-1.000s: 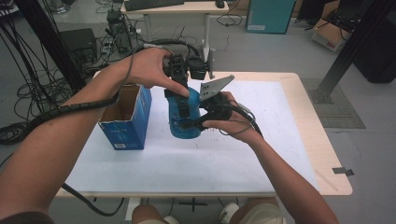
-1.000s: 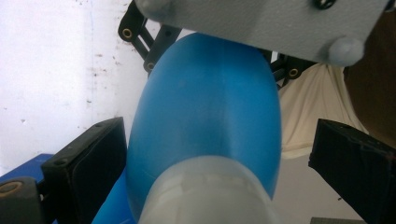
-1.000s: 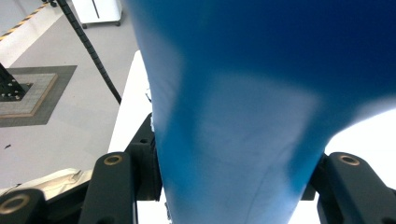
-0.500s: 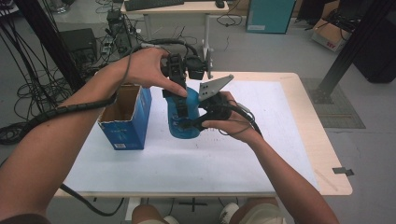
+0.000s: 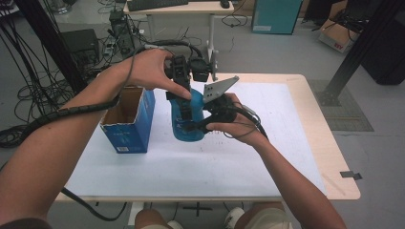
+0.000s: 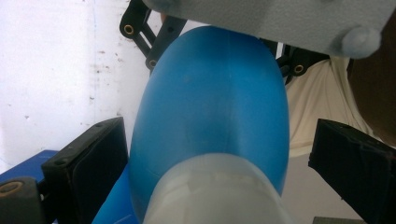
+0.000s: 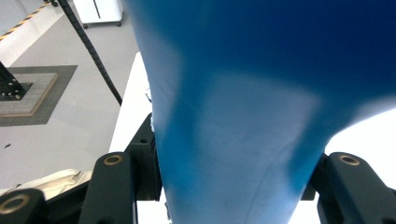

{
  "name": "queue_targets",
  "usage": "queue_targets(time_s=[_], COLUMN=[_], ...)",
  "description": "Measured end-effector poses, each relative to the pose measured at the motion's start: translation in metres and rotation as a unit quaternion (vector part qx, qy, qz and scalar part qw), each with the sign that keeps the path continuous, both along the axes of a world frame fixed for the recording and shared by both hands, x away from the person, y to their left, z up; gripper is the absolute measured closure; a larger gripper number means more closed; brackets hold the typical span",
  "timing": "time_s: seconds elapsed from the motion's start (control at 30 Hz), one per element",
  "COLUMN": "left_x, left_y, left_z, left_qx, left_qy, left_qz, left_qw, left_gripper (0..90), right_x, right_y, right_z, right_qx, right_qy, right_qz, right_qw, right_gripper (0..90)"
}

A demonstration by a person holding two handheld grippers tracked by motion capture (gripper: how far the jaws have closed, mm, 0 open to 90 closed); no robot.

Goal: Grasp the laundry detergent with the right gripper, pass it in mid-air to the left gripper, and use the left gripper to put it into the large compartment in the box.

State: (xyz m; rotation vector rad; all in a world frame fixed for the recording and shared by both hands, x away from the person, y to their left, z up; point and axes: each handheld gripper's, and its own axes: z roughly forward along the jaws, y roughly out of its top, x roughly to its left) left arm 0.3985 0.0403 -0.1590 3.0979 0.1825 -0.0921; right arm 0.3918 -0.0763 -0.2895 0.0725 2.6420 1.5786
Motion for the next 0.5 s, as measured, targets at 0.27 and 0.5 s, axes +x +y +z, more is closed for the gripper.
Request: queue_targets(time_s=[0.27,0.5], left_x=[-0.0001,-0.0005], left_y=[0.0007,-0.0008], left_z=[0.0013,0.0019], left_qx=[0.012,0.011], left_qy=[0.0,-0.002], left_qz=[-0.003,-0.005], left_qw=[0.9999,0.9999], left_gripper=[5.0,4.9], right_x=[0.0011,0.0005], right_y=[-0.0024,-0.0016], right_z=[0.0017,0.0021], right_qx=[0.0,0.001], right_qy=[-0.003,-0.004], right_qz=[-0.002,0.002], right_qw=[1.0,1.0], right_gripper=[43.5,43.5])
